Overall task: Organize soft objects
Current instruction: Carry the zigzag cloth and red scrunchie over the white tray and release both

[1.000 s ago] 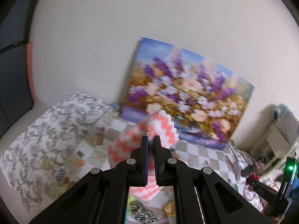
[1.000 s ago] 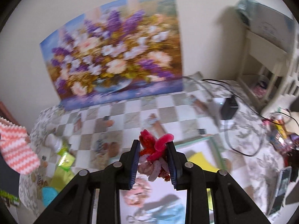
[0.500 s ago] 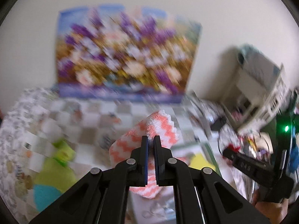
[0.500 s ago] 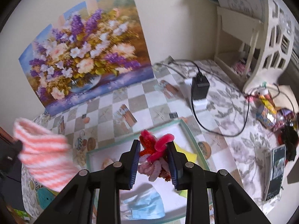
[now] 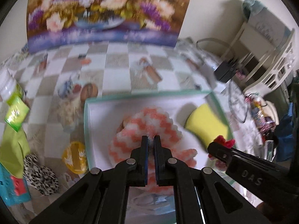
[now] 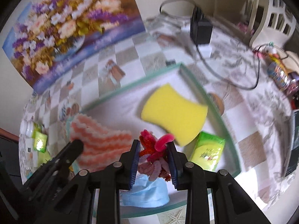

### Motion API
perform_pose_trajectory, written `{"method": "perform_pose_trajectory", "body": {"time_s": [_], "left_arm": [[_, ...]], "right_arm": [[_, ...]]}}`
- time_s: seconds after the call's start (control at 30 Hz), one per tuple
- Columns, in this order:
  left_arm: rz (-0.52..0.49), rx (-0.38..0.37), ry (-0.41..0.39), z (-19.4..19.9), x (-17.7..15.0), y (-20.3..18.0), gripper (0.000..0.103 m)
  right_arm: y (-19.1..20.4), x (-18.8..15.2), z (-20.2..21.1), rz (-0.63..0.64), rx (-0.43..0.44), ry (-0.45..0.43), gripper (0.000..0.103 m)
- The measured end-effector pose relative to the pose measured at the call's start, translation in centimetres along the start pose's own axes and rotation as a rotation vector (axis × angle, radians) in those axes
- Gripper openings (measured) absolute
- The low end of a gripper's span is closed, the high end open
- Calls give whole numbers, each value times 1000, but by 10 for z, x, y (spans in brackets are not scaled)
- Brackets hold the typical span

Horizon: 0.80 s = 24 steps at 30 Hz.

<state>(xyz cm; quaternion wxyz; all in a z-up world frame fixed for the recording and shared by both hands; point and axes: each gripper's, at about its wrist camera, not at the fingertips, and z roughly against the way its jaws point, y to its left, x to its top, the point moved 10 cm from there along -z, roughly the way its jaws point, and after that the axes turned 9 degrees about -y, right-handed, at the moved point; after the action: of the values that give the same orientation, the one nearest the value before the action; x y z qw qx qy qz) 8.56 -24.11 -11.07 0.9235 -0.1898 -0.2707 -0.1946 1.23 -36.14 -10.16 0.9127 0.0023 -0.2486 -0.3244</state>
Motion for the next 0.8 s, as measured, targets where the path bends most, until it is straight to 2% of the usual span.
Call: {"method": "perform_pose_trajectory", "body": {"time_s": [0.23, 0.4, 0.47, 0.53, 0.63, 0.73, 0.8], "left_arm": [[14, 29, 47, -19, -14, 14, 6], [-3, 40, 51, -23, -14, 13, 6], [-1, 38, 55, -23, -13, 13, 6], [2, 36, 64, -23, -13, 13, 6], [-1, 43, 76, -19, -11, 14, 8], [-3, 51, 89, -12, -9, 14, 19], [3, 54, 87, -5, -6, 14, 36]], "right_arm": [[-7, -21, -32, -8, -24, 91, 32], [-9, -26, -38, 3, -43, 115, 33], [-11, -27, -40, 3, -56, 123, 40], [-12, -28, -41, 1, -66, 135, 54], [-13, -23, -40, 7, -72, 125, 54], [-12, -17, -33, 13, -69, 104, 54], [-10, -12, -28, 18, -70, 90, 55]]}}
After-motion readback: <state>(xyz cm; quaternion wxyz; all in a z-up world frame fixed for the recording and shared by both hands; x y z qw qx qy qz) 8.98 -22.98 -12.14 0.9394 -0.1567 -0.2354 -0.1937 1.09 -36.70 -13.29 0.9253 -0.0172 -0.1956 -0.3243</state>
